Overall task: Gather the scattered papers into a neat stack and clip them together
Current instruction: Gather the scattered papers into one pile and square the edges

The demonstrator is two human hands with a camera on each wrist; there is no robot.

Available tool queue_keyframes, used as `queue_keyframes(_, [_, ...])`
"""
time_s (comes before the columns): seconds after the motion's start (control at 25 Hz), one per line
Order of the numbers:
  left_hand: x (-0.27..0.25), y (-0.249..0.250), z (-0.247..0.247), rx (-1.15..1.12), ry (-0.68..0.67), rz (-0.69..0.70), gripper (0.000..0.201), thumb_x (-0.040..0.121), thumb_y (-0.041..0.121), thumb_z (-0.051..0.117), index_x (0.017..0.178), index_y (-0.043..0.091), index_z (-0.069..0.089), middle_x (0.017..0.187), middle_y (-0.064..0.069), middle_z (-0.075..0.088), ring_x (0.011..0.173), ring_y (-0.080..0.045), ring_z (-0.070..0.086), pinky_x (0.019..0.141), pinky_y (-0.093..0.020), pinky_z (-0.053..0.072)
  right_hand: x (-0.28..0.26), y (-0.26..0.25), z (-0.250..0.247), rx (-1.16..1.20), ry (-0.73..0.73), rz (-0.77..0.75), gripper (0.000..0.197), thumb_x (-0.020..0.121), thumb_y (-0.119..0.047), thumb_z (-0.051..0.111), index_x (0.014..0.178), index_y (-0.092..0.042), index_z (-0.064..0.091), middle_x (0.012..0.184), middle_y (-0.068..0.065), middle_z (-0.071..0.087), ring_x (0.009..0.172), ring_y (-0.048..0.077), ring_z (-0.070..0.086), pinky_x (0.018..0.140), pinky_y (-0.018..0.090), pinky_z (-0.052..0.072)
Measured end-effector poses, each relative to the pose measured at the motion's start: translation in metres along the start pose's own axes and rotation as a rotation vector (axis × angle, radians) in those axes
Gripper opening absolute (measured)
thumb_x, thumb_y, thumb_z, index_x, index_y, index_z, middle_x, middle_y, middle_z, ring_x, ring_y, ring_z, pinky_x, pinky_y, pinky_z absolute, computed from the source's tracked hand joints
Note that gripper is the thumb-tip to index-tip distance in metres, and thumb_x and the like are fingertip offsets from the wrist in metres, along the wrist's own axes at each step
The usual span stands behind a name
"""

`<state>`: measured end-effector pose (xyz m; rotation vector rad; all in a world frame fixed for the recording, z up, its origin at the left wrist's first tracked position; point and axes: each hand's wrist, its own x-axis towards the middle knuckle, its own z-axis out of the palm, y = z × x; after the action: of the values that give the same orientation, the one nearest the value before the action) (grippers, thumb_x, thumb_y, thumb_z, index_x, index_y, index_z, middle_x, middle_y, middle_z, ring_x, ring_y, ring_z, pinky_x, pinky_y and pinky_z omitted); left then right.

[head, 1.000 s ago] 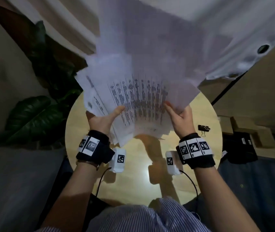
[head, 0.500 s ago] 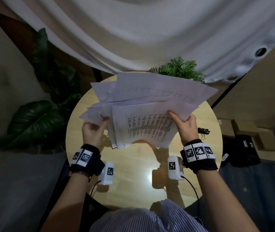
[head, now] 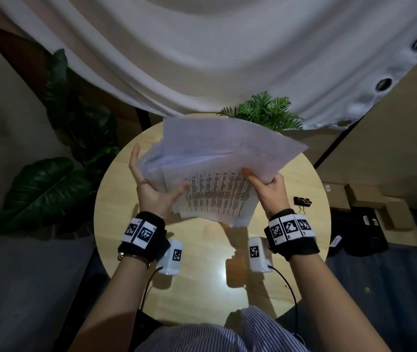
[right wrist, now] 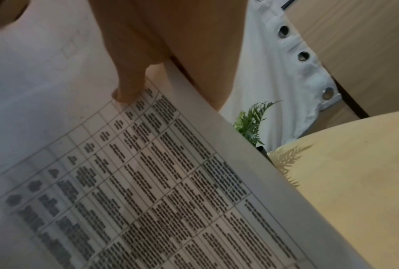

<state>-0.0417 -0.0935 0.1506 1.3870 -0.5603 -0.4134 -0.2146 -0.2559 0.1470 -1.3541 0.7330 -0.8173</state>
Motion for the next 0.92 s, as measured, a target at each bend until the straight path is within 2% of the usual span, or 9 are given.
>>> queue_keyframes(0.08, [0.005,-0.015,-0.001,0.11,0.043,-0.046,0.123,0.051,0.014,0.089,0.148,0.01,0.014,0.106,0.018,0.068,0.098,0.017,0.059,0.099,-0.037,0.05,0.0,-0.001,0.002,0.06,0.021,0.036,0.036,0.073,-0.005,0.077,0.103,-0.015,0.06,0.098,0.006,0.067,0.089,0.011,0.066,0.078,0.032,0.055])
queue_keyframes(0.16, [0.01,-0.014,0.007,0.171,-0.001,-0.07,0.114,0.049,0.021,0.089,0.143,0.002,0.027,0.09,0.019,0.073,0.086,0.015,0.064,0.087,-0.026,0.056,0.0,-0.003,0.008,0.047,-0.02,0.039,0.047,0.073,0.01,0.073,0.114,-0.004,0.055,0.101,0.009,0.064,0.086,0.007,0.067,0.075,0.026,0.057])
queue_keyframes(0.32, [0.005,0.013,0.031,-0.037,0.17,-0.069,0.031,0.07,-0.004,0.077,0.095,0.011,0.066,0.073,0.018,0.074,0.074,0.011,0.068,0.068,-0.012,0.057,-0.006,-0.018,0.016,-0.042,0.134,-0.028,0.032,0.076,0.0,0.074,0.105,0.007,0.063,0.09,0.006,0.07,0.081,0.01,0.069,0.078,0.032,0.059])
queue_keyframes(0.4, [0.001,0.023,0.032,-0.091,0.185,-0.001,0.033,0.075,-0.005,0.072,0.092,0.022,0.062,0.074,0.023,0.073,0.074,0.014,0.067,0.066,-0.006,0.052,-0.009,-0.026,0.015,-0.012,0.155,-0.07,0.038,0.077,-0.002,0.074,0.111,0.007,0.06,0.096,0.007,0.069,0.09,0.013,0.069,0.083,0.032,0.058])
queue_keyframes(0.48, [-0.003,0.024,0.032,-0.066,0.128,0.066,0.052,0.075,-0.008,0.071,0.103,0.031,0.049,0.095,0.019,0.067,0.087,0.016,0.064,0.073,-0.006,0.051,-0.013,-0.029,0.015,-0.035,0.13,-0.117,0.054,0.078,-0.005,0.074,0.126,-0.005,0.047,0.112,-0.001,0.064,0.106,0.011,0.064,0.092,0.031,0.054])
queue_keyframes(0.64, [0.004,0.0,0.02,0.013,0.003,-0.091,0.054,0.076,-0.011,0.069,0.118,0.016,0.047,0.1,0.014,0.064,0.082,0.018,0.064,0.08,-0.018,0.057,-0.02,-0.035,0.02,-0.285,0.255,-0.399,0.074,0.085,0.001,0.059,0.144,-0.021,0.021,0.144,0.002,0.038,0.132,0.01,0.042,0.108,0.043,0.043])
queue_keyframes(0.72, [0.014,-0.01,0.009,0.113,-0.122,-0.209,0.042,0.076,-0.004,0.071,0.105,0.025,0.061,0.088,0.021,0.072,0.08,0.014,0.065,0.096,-0.038,0.052,-0.02,-0.053,0.027,-0.398,0.27,-0.575,0.074,0.082,0.01,0.053,0.143,-0.021,0.025,0.149,0.013,0.026,0.137,0.002,0.028,0.113,0.024,0.034])
queue_keyframes(0.8, [0.022,-0.012,0.004,0.179,-0.173,-0.274,0.043,0.075,0.001,0.074,0.094,0.036,0.06,0.093,0.013,0.072,0.089,-0.002,0.065,0.095,-0.038,0.048,-0.019,-0.073,0.032,-0.539,0.196,-0.7,0.07,0.078,0.008,0.058,0.139,-0.017,0.037,0.15,0.025,0.019,0.132,-0.009,0.025,0.103,0.005,0.032])
queue_keyframes(0.92, [0.028,-0.01,0.003,0.137,-0.194,-0.277,0.046,0.074,-0.007,0.072,0.093,0.033,0.06,0.08,0.021,0.074,0.079,0.008,0.066,0.077,-0.023,0.051,-0.01,-0.082,0.029,-0.788,0.077,-0.691,0.04,0.087,-0.014,0.06,0.127,-0.016,0.058,0.143,0.015,0.037,0.126,0.008,0.043,0.103,0.021,0.044])
